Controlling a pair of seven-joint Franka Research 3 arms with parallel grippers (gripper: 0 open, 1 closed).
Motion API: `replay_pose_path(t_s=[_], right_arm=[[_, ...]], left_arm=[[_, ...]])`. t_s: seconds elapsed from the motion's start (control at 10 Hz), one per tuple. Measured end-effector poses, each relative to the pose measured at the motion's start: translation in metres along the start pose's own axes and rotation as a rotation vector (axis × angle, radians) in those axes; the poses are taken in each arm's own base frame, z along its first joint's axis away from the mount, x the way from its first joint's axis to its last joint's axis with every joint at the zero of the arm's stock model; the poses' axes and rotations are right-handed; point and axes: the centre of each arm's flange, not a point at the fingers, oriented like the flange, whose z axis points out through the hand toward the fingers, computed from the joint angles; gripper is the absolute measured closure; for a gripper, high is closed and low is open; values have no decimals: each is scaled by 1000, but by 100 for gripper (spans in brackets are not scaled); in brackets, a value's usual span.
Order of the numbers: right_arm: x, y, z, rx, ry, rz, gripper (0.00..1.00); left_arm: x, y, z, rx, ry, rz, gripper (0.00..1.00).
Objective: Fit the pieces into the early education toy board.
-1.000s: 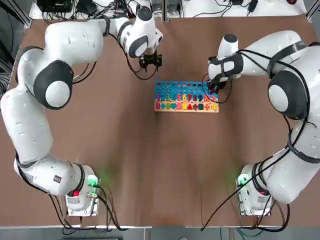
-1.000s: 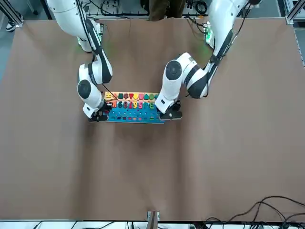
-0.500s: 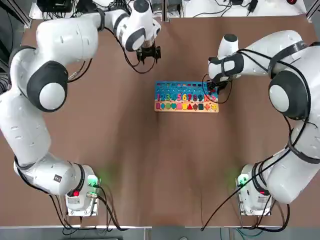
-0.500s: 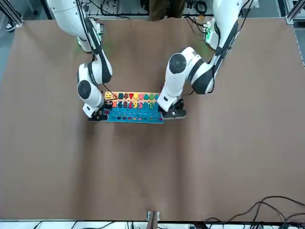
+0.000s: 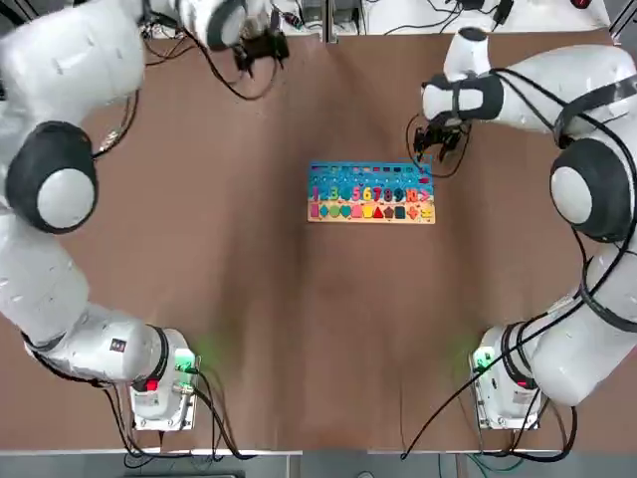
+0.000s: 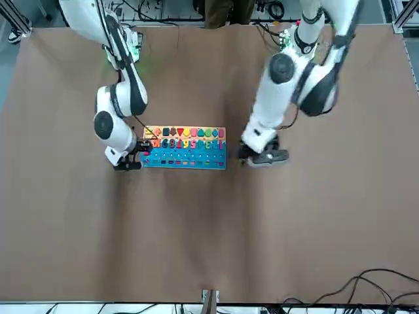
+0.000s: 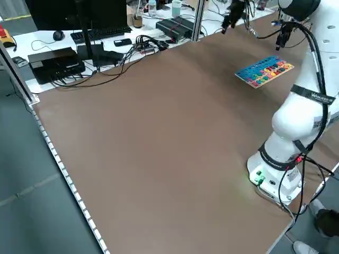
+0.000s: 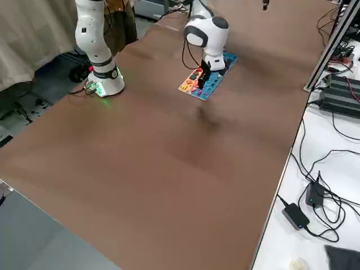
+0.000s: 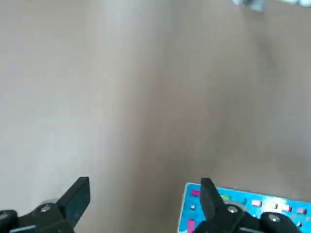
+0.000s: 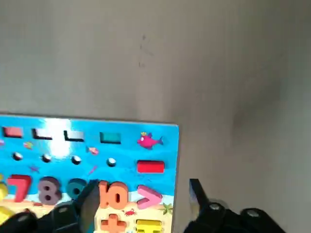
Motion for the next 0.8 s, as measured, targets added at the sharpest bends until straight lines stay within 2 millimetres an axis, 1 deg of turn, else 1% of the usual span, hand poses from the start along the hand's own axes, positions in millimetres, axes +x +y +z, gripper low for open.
replay_pose_path(t_s=[0.1,0.2,0.4,0.5,0.6,0.8], right_arm=[[6,8,-22,15,13,16,0],[13,19,-46,29,23,36,0],[26,46,-97,59,72,79,0],[29,59,-120,74,100,97,0],[31,73,-137,85,118,118,0],[33,120,-173,82,106,165,0]], left_arm=[[22,-29,-17,-8,9,-4,0],[36,-53,-33,7,8,19,0],[54,-95,-69,56,-4,97,0],[59,-115,-86,76,-18,131,0],[60,-132,-101,76,-36,144,0],[60,-168,-134,62,-63,138,0]])
